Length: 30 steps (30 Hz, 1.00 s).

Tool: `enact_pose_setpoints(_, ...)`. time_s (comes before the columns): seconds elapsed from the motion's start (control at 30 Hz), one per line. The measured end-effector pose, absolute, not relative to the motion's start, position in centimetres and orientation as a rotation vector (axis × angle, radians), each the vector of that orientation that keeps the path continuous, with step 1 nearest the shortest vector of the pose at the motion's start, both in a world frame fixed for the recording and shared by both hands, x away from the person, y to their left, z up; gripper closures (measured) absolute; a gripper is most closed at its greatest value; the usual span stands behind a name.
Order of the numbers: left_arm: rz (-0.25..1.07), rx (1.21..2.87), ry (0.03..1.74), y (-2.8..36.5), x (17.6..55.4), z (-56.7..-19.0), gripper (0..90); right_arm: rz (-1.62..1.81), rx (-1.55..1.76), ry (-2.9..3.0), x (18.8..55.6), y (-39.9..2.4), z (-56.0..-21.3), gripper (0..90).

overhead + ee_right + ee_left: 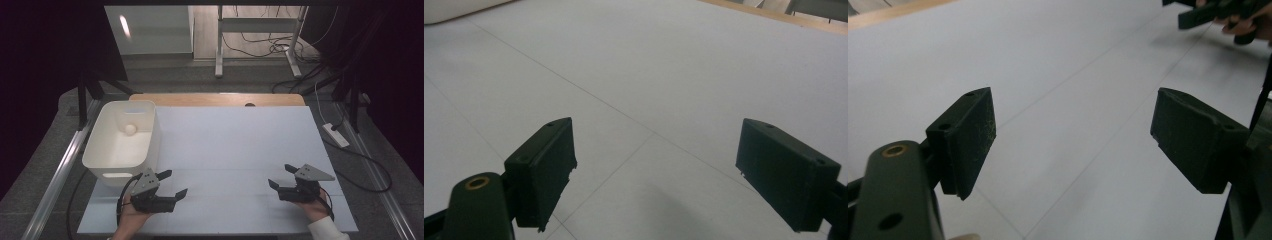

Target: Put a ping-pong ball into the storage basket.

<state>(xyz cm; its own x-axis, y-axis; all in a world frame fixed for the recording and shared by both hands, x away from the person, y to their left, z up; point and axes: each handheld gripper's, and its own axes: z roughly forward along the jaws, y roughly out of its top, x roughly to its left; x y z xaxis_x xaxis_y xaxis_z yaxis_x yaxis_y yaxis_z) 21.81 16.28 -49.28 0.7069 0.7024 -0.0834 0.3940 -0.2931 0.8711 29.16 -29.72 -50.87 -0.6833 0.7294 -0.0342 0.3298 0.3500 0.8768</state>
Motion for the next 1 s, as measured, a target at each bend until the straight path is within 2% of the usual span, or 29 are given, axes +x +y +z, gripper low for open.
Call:
enact_pose_setpoints(0.43,0.406,1.919,0.906,18.2,21.7,-51.8,18.8,1.282,0.915,2.206,29.1,-29.7,-50.9,15.7)
enact_pose_setpoints(1.0,0.402,1.897,0.930,18.7,22.1,-52.0,18.8,1.286,0.917,2.211,29.0,-29.7,-50.9,15.8)
